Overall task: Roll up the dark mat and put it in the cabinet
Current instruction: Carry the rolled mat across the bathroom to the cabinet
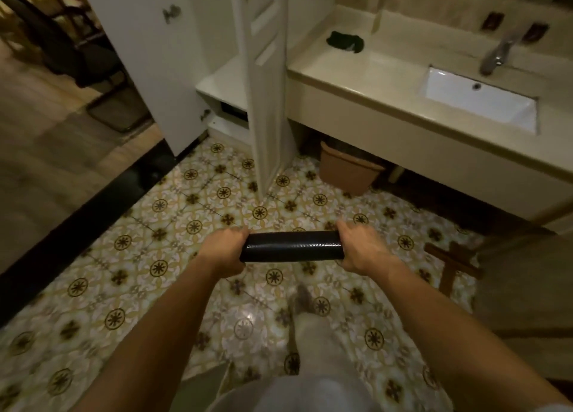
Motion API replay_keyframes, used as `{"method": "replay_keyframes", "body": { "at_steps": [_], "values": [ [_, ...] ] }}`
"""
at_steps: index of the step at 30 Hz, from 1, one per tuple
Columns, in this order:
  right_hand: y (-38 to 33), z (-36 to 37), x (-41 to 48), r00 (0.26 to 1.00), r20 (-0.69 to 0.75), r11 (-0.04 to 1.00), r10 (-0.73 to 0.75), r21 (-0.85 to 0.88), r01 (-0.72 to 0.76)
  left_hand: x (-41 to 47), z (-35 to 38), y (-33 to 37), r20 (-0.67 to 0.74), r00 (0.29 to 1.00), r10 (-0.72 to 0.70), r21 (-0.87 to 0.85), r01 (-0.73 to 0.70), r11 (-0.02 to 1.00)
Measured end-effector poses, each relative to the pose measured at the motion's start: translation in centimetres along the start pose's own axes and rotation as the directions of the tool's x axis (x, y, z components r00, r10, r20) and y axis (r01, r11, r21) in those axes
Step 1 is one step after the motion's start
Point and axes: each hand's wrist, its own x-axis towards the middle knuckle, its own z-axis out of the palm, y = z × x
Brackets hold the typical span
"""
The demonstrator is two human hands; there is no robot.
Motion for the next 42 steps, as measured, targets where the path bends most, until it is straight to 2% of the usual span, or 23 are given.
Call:
{"method": "replay_keyframes", "body": {
  "at_steps": [4, 12, 20, 27, 35, 39, 42],
  "values": [
    [-0.2, -2.1, 9.2, 0.997, -0.003, 0.997, -0.078, -0.015, 0.078, 5.2, -1.3, -4.1, -0.056, 0.996, -0.072, 0.006, 0.072, 0.997],
    [-2.7, -7.6, 25.9, 0.965, 0.041, 0.966, -0.257, -0.005, 0.258, 12.9, -6.0, -11.9, -0.052, 0.958, -0.283, -0.074, 0.279, 0.957],
    [-7.5, -10.9, 37.6, 0.933, 0.12, 0.94, -0.34, 0.028, 0.339, 17.6, -8.5, -19.9, -0.043, 0.927, -0.373, -0.056, 0.371, 0.927],
    [-14.0, -13.1, 47.7, 0.922, 0.115, 0.929, -0.37, 0.071, 0.364, 22.4, -11.3, -30.1, -0.019, 0.934, -0.356, -0.059, 0.354, 0.933],
    [-22.5, -16.8, 58.7, 0.937, 0.162, 0.942, -0.31, 0.183, 0.28, 28.2, -18.6, -44.4, 0.038, 0.96, -0.278, -0.086, 0.28, 0.956],
    [-24.4, -18.2, 63.3, 0.94, 0.124, 0.928, -0.318, 0.245, 0.282, 32.3, -21.9, -49.8, 0.059, 0.978, -0.199, -0.132, 0.205, 0.97],
    [-24.7, -19.4, 66.6, 0.933, 0.187, 0.933, -0.308, 0.249, 0.258, 35.6, -22.8, -52.9, 0.063, 0.986, -0.156, -0.153, 0.164, 0.975]
  ]
}}
